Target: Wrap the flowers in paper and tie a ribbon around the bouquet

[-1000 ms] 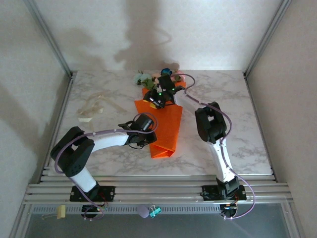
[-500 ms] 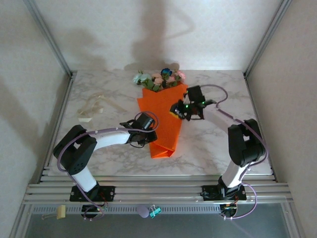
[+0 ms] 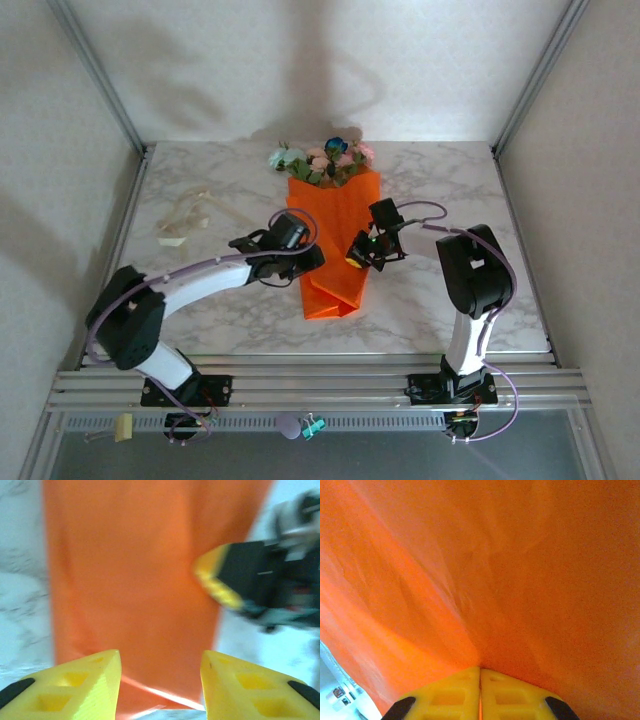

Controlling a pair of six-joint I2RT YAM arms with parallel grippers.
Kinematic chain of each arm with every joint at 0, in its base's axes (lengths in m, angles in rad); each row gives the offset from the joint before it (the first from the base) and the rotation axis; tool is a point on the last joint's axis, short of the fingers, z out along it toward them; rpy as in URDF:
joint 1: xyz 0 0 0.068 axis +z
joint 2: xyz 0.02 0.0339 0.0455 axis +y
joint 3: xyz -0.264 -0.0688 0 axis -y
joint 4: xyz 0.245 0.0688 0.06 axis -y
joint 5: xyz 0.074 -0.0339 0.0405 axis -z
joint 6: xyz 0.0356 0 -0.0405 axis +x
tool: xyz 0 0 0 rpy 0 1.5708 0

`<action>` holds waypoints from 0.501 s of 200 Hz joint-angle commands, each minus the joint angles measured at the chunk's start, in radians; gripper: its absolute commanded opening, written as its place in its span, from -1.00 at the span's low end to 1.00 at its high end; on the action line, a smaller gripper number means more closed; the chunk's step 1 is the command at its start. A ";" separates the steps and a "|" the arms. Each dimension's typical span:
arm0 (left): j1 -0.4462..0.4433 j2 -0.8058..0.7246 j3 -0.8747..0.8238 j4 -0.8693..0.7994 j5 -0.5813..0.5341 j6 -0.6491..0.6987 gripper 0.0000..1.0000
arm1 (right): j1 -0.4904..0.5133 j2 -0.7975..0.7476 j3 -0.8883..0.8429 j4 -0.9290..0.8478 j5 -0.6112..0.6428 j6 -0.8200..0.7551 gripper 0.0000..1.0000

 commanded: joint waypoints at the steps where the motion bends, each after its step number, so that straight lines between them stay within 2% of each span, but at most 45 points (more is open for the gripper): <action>1: -0.009 0.027 0.022 0.119 0.095 -0.082 -0.12 | 0.003 0.024 -0.028 -0.032 0.013 -0.015 -0.81; 30: -0.016 0.190 0.053 0.234 0.184 -0.127 -0.21 | 0.002 0.018 -0.014 -0.064 0.020 -0.039 -0.81; 48: -0.018 0.266 0.029 0.218 0.186 -0.107 -0.29 | 0.002 -0.003 0.002 -0.076 0.015 -0.060 -0.69; 81: -0.016 0.262 -0.108 0.262 0.159 -0.102 -0.40 | -0.001 -0.153 -0.013 -0.094 0.016 -0.106 -0.41; 100: -0.018 0.262 -0.144 0.281 0.165 -0.106 -0.43 | -0.001 -0.219 -0.078 -0.066 -0.019 -0.124 -0.40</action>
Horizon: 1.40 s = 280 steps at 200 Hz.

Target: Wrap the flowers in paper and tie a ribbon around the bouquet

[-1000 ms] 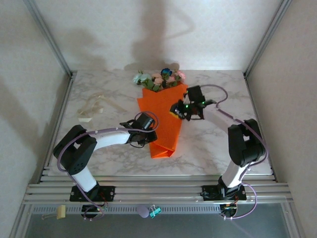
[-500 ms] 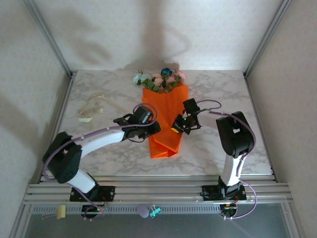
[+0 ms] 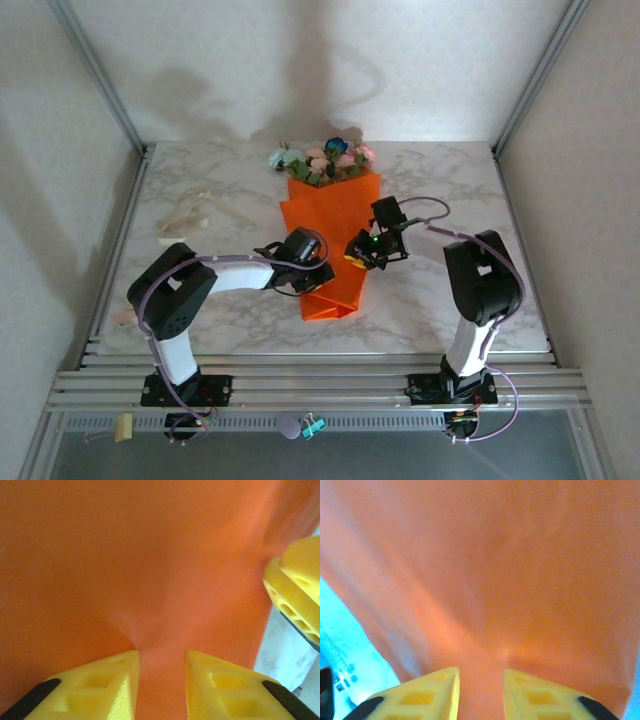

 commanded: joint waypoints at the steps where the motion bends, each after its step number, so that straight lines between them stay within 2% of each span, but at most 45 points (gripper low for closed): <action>1: -0.006 -0.002 -0.058 0.006 0.010 -0.012 -0.43 | -0.002 -0.116 -0.066 -0.012 -0.032 -0.047 -0.40; 28: -0.006 -0.001 -0.071 0.029 0.013 -0.017 -0.44 | 0.005 -0.131 -0.215 0.133 -0.135 -0.007 -0.54; 56: -0.006 -0.005 -0.060 0.014 0.008 -0.006 -0.44 | 0.000 -0.078 -0.265 0.131 -0.098 -0.025 -0.68; 83: -0.006 -0.002 -0.044 -0.012 0.007 0.016 -0.44 | -0.058 -0.014 -0.272 0.155 -0.080 -0.032 -0.78; 115: -0.008 -0.001 -0.035 -0.026 0.003 0.035 -0.44 | -0.106 0.018 -0.123 0.115 -0.067 -0.051 -0.78; 156: -0.009 0.003 -0.028 -0.052 -0.005 0.061 -0.44 | -0.169 0.209 0.139 0.059 -0.066 -0.039 -0.79; 189: -0.010 0.006 -0.024 -0.056 -0.009 0.064 -0.45 | -0.178 0.328 0.303 0.007 -0.039 -0.022 -0.76; 213: -0.009 0.006 -0.019 -0.059 -0.010 0.065 -0.45 | -0.192 0.403 0.358 0.010 -0.036 0.007 -0.78; 280: -0.009 0.029 -0.009 -0.067 0.002 0.072 -0.45 | -0.225 0.456 0.543 0.003 -0.016 0.011 -0.75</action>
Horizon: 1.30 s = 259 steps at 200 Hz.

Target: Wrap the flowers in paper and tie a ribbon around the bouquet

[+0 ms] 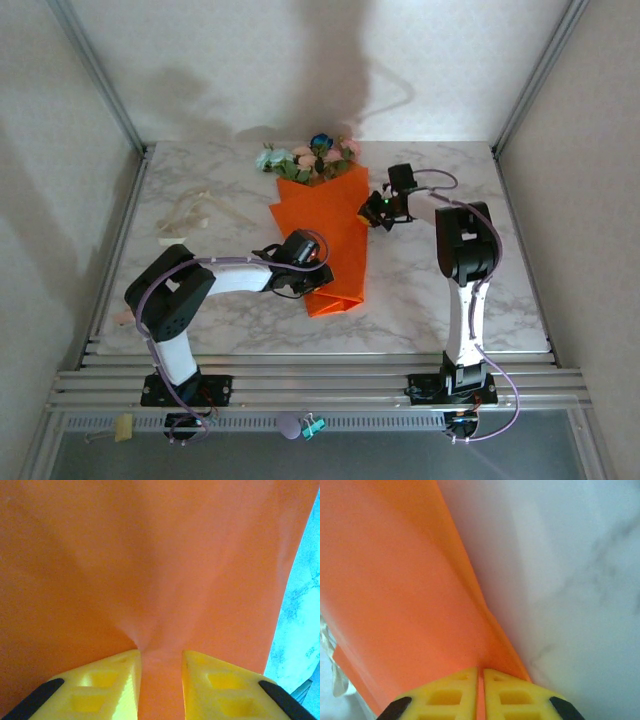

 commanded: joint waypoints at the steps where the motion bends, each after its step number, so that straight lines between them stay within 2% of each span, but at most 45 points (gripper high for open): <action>1: -0.008 0.032 0.008 -0.071 -0.001 0.022 -0.45 | -0.029 0.039 0.067 -0.004 0.033 0.018 -0.75; 79: -0.007 0.040 0.020 -0.087 -0.003 0.024 -0.45 | -0.049 0.224 0.273 -0.106 0.055 0.041 -0.75; 153: -0.008 0.043 0.022 -0.091 -0.003 0.021 -0.45 | -0.045 0.174 0.366 -0.028 0.049 0.061 -0.69; 169: -0.006 0.044 0.023 -0.090 -0.001 0.019 -0.45 | -0.038 0.154 0.366 -0.047 0.060 0.051 -0.55; 185: -0.007 0.044 0.022 -0.090 0.001 0.021 -0.45 | -0.036 0.075 0.276 -0.093 0.099 0.039 -0.36; 219: -0.005 0.053 0.006 -0.062 0.013 0.014 -0.46 | -0.010 -0.231 -0.194 -0.014 0.087 -0.016 -0.01; 238: -0.005 0.052 0.006 -0.065 0.012 0.021 -0.46 | 0.007 -0.302 -0.394 0.106 -0.067 -0.063 0.03; 249: -0.005 0.052 0.010 -0.074 0.011 0.030 -0.46 | 0.011 -0.290 -0.443 0.158 -0.150 -0.068 0.02; 259: -0.003 0.053 0.012 -0.083 0.011 0.039 -0.46 | 0.016 -0.273 -0.450 0.148 -0.168 -0.087 0.00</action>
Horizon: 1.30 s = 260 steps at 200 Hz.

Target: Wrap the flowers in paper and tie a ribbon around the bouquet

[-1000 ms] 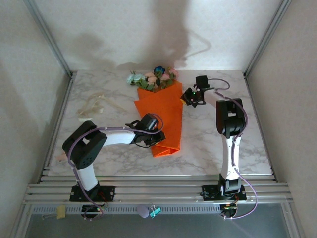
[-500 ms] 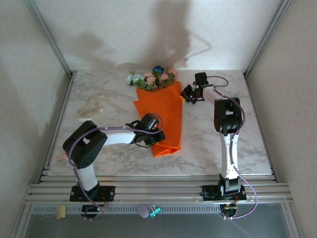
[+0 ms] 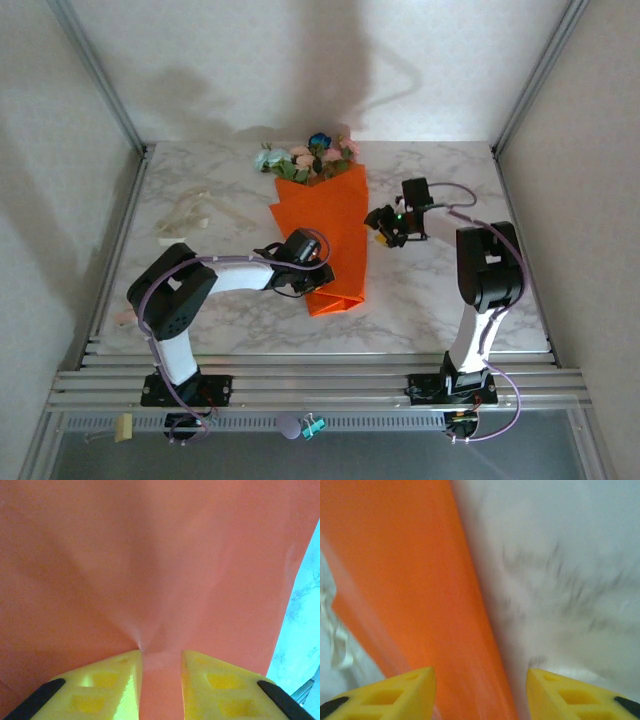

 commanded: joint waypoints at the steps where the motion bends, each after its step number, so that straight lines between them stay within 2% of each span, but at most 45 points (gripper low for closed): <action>1: -0.002 0.039 -0.007 -0.069 0.007 0.029 -0.46 | 0.018 0.039 -0.064 0.088 -0.141 -0.070 -0.01; 18: 0.001 0.039 -0.010 -0.078 0.007 0.039 -0.46 | 0.019 0.080 -0.055 0.087 -0.158 -0.084 -0.04; 37: 0.004 0.036 -0.009 -0.086 0.007 0.047 -0.46 | 0.020 0.125 -0.032 0.090 -0.156 -0.081 -0.26; 43: 0.005 0.034 -0.009 -0.089 0.007 0.050 -0.46 | 0.018 0.129 -0.032 0.112 -0.155 -0.077 -0.41; 54: 0.006 0.036 -0.007 -0.093 0.006 0.053 -0.46 | 0.007 0.131 -0.033 0.177 -0.156 -0.051 -0.93; 57: 0.006 0.036 -0.007 -0.094 0.005 0.054 -0.46 | 0.004 0.133 -0.032 0.195 -0.161 -0.041 -1.00; 78: 0.007 0.037 -0.009 -0.098 0.004 0.058 -0.46 | -0.014 0.146 0.004 0.272 -0.174 -0.008 -1.00; 90: 0.007 0.037 -0.009 -0.101 0.004 0.060 -0.46 | -0.021 0.158 0.023 0.320 -0.182 0.007 -0.40; 95: 0.007 0.038 -0.009 -0.102 0.004 0.061 -0.46 | -0.026 0.165 0.036 0.338 -0.185 0.015 -0.21; 103: 0.007 0.037 -0.010 -0.104 0.004 0.061 -0.47 | -0.031 0.185 0.055 0.367 -0.188 0.032 -0.06; 112: 0.007 0.037 -0.012 -0.104 0.004 0.060 -0.47 | -0.037 0.218 0.087 0.391 -0.194 0.053 -0.01; 122: 0.007 0.037 -0.013 -0.107 0.005 0.064 -0.47 | -0.040 0.263 0.134 0.398 -0.198 0.069 -0.03; 138: 0.007 0.036 -0.015 -0.111 0.007 0.065 -0.47 | -0.040 0.338 0.217 0.399 -0.201 0.093 -0.21; 143: 0.007 0.035 -0.014 -0.112 0.005 0.066 -0.47 | -0.040 0.357 0.237 0.401 -0.201 0.101 -0.38; 154: 0.009 0.034 -0.016 -0.117 0.004 0.067 -0.47 | -0.043 0.383 0.257 0.416 -0.189 0.114 -0.91; 158: 0.009 0.034 -0.017 -0.115 0.004 0.067 -0.47 | -0.044 0.386 0.260 0.421 -0.182 0.116 -1.00; 180: 0.010 0.031 -0.019 -0.118 0.004 0.067 -0.47 | -0.054 0.394 0.266 0.463 -0.157 0.127 -1.00; 192: 0.010 0.030 -0.022 -0.120 0.004 0.067 -0.47 | -0.059 0.402 0.271 0.498 -0.155 0.140 -0.41; 198: 0.010 0.029 -0.024 -0.121 0.005 0.066 -0.47 | -0.059 0.411 0.281 0.513 -0.158 0.147 -0.20; 205: 0.010 0.028 -0.025 -0.121 0.006 0.066 -0.48 | -0.060 0.423 0.297 0.525 -0.162 0.155 -0.08; 213: 0.010 0.028 -0.026 -0.123 0.007 0.066 -0.48 | -0.059 0.441 0.321 0.529 -0.164 0.165 -0.06; 221: 0.010 0.028 -0.027 -0.125 0.007 0.069 -0.48 | -0.059 0.459 0.344 0.542 -0.168 0.179 -0.13; 234: 0.012 0.028 -0.029 -0.127 0.008 0.070 -0.48 | -0.060 0.495 0.383 0.554 -0.166 0.208 -0.57; 248: 0.013 0.030 -0.032 -0.126 0.010 0.071 -0.49 | -0.059 0.525 0.417 0.565 -0.157 0.233 -0.96; 260: 0.014 0.028 -0.033 -0.127 0.011 0.070 -0.49 | -0.059 0.540 0.431 0.577 -0.140 0.250 -1.00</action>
